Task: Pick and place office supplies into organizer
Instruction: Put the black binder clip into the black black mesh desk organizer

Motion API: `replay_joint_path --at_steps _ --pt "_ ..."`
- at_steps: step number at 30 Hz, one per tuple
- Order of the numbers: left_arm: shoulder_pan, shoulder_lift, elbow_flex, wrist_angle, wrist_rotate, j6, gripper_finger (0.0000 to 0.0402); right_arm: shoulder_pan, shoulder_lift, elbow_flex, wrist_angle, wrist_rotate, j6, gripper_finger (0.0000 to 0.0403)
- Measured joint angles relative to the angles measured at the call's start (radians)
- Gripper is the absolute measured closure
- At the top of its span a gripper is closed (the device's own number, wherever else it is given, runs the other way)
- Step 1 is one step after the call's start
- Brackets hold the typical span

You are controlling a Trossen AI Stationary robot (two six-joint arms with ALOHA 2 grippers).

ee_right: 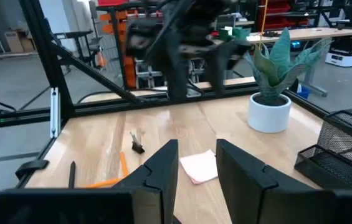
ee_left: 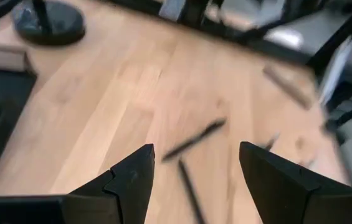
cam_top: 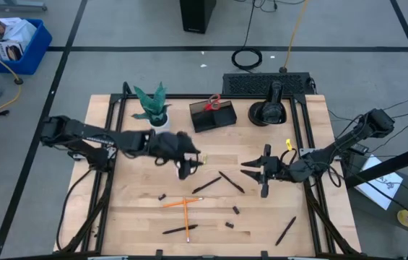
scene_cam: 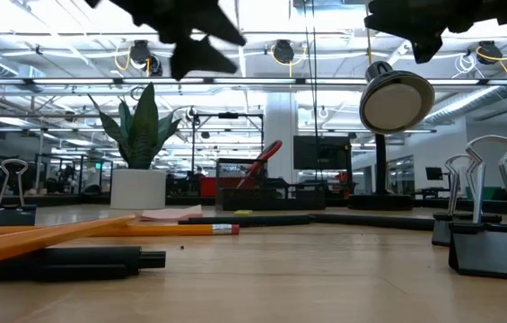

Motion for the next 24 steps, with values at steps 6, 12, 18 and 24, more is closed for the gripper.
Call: replay_joint_path --at_steps 6,12,18,24 --pt "-0.146 0.0 0.0 -0.166 -0.114 -0.093 0.0163 0.0 0.0 0.0 -0.002 0.0 -0.016 0.0303" --pt "-0.29 0.0 0.0 -0.379 -0.302 -0.356 0.0163 0.0 0.0 0.0 -0.002 0.0 -0.016 0.0303" --pt "-0.476 0.0 -0.054 -0.505 -0.451 -0.598 0.0163 0.0 0.0 0.0 -0.005 0.001 -0.02 0.0303" --pt "-0.615 0.0 -0.095 -0.51 -0.514 -0.749 0.0163 -0.013 0.0 0.0 -0.005 0.001 -0.031 0.0303"
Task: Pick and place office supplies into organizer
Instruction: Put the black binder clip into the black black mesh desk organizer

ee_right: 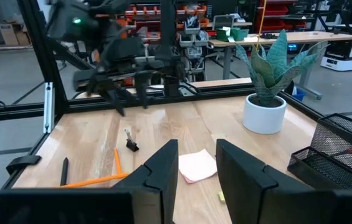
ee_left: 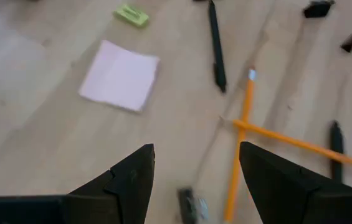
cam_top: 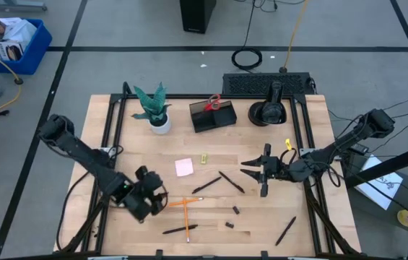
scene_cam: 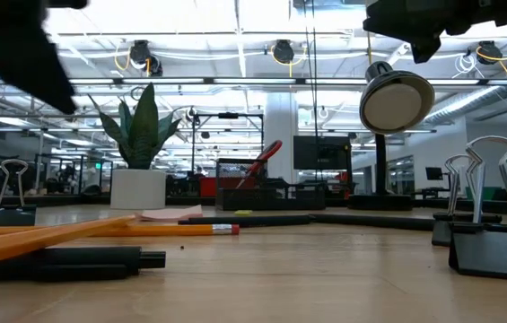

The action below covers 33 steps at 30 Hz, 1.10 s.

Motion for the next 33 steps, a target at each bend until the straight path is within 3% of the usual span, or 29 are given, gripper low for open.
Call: replay_joint_path --at_steps 13,33 --pt "-0.126 0.0 -0.108 0.04 -0.08 -0.2 0.0163 -0.033 0.019 0.0 0.002 0.0 0.015 0.0303" --pt "-0.166 0.038 -0.241 0.311 -0.09 -0.172 0.0163 -0.034 0.046 0.0 0.031 0.0 -0.003 0.0303"
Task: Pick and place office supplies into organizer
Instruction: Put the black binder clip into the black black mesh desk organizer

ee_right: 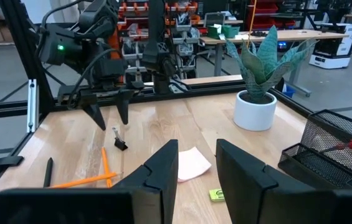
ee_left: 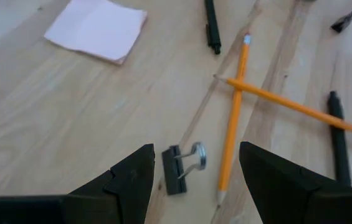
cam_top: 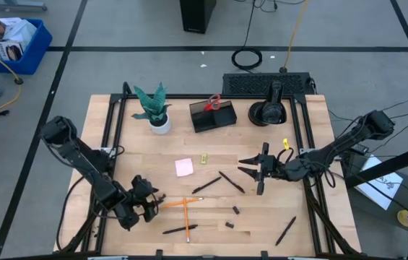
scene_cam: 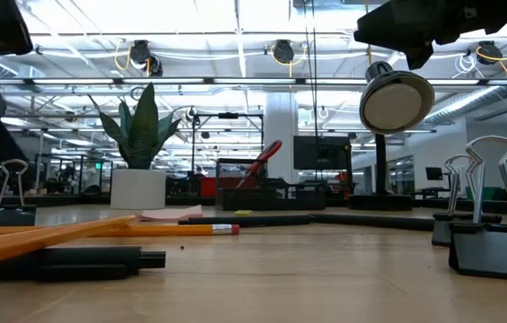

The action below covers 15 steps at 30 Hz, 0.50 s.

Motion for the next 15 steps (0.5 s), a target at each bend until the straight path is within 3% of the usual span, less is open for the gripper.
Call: replay_joint_path --at_steps 15 --pt "-0.003 0.09 0.001 0.009 -0.017 -0.056 0.0163 0.0 0.0 0.0 0.0 0.0 -0.008 0.0303"
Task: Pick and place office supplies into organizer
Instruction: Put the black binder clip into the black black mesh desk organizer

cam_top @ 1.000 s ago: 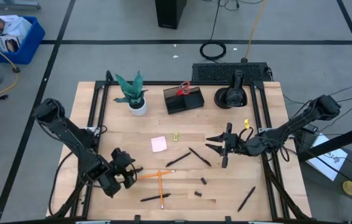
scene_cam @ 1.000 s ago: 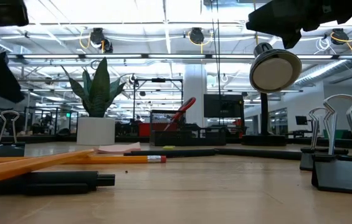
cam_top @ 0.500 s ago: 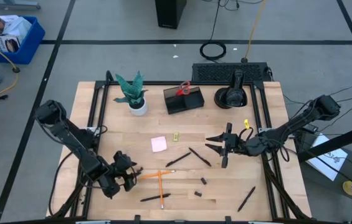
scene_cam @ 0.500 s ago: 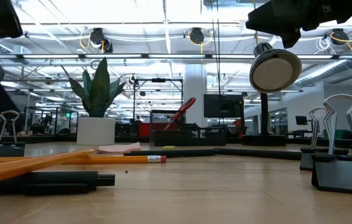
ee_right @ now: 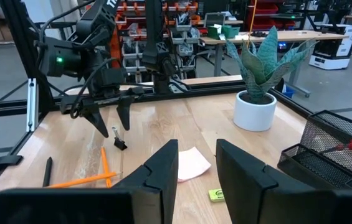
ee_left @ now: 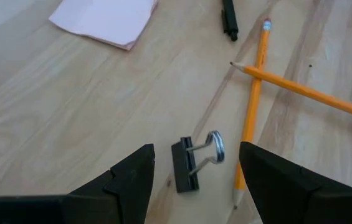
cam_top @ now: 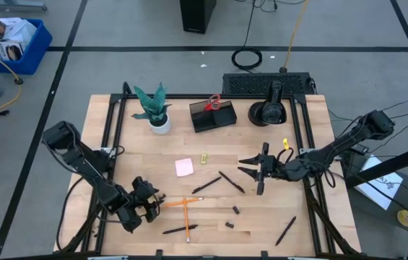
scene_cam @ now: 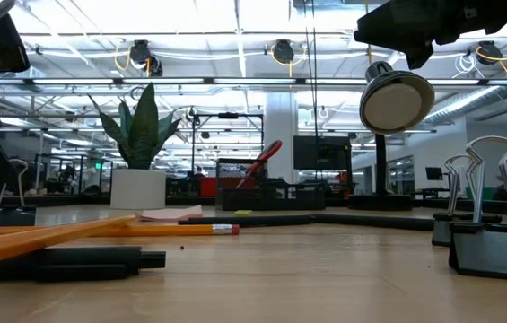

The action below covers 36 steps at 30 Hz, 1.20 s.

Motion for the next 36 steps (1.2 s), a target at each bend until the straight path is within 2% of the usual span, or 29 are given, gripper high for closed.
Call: replay_joint_path --at_steps 10,13,21,29,31,36 --pt "0.003 0.015 0.0 0.006 0.003 -0.026 0.0169 0.0 0.0 0.0 0.0 0.0 0.007 0.0303" --pt "0.003 0.015 0.0 0.007 0.001 -0.026 0.0197 0.0 0.0 0.0 0.0 0.0 0.007 0.0303" --pt "0.003 0.015 0.0 0.007 -0.007 -0.023 0.0308 0.0 0.0 0.0 0.0 0.0 0.0 0.0303" --pt "0.003 0.015 0.0 0.038 -0.021 0.003 0.0389 0.0 0.0 0.0 0.0 0.0 0.0 0.0303" --pt "0.003 0.015 0.0 0.058 -0.041 0.022 0.0395 0.0 0.0 0.0 0.0 0.0 0.0 0.0303" --pt "0.019 0.015 0.0 0.099 -0.096 0.081 0.0378 0.0 0.0 0.0 0.0 0.0 0.0 0.0303"
